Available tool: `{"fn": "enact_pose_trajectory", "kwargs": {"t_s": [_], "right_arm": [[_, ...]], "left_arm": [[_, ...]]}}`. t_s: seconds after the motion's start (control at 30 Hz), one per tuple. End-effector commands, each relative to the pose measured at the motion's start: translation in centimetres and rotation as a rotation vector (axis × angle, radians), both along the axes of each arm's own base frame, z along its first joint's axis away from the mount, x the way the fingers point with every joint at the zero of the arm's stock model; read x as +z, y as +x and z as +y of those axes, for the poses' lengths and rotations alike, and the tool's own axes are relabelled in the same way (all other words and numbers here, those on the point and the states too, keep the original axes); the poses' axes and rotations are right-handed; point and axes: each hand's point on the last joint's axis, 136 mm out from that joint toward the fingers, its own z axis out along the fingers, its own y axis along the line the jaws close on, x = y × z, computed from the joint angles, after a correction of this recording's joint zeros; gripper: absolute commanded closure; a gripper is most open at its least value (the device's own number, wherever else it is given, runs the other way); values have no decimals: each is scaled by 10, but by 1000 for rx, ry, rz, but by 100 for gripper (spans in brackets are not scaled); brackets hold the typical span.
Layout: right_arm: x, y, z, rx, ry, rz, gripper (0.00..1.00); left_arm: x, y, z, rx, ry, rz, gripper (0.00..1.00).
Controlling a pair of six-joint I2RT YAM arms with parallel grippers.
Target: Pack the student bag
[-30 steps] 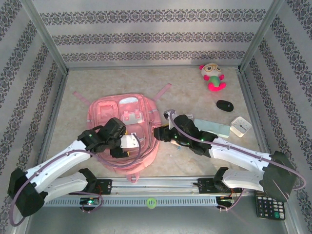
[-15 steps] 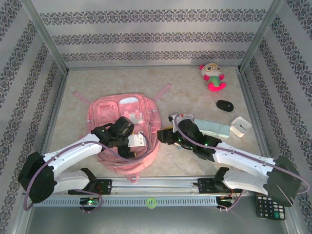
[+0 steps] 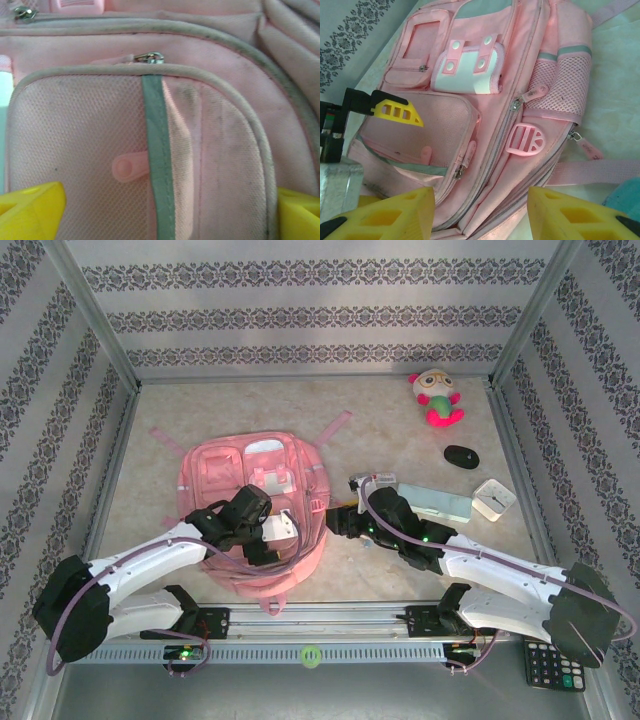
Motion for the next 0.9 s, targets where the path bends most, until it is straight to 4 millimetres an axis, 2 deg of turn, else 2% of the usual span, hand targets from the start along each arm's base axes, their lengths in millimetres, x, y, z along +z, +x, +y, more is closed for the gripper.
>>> {"fn": "enact_pose_trajectory", "kwargs": {"t_s": [0.0,0.03,0.1,0.2,0.23,0.33,0.43,0.53,0.63,0.87], "right_arm": [[6,6,-4,-32,28,-25,49],[6,6,-4,-32,29,-24,48],[6,7,-5,-28,30,-29,49],[7,5,-5,25,29,-34,49],[8,5,-6,53,27,-27,49],[13,6,-9,149,29,-52,49],[23,2,-5,317,-15,-191,49],[30,-3,-1,512,-92,-355,46],[28,9,-5,633,-188,-410,46],[-6,25,3,941,-400,-411,45]], "left_arm": [[5,25,10,98,25,-108,15],[9,26,9,105,12,-113,30],[23,23,4,96,-40,-124,68],[54,10,-6,54,-169,-142,95],[67,4,-9,30,-219,-151,100],[99,-16,-13,-30,-353,-169,100],[119,-30,-10,-56,-434,-179,100],[121,-40,-3,-77,-423,-182,100],[124,-44,5,-89,-389,-198,100],[136,-43,9,-108,-401,-279,100]]}}
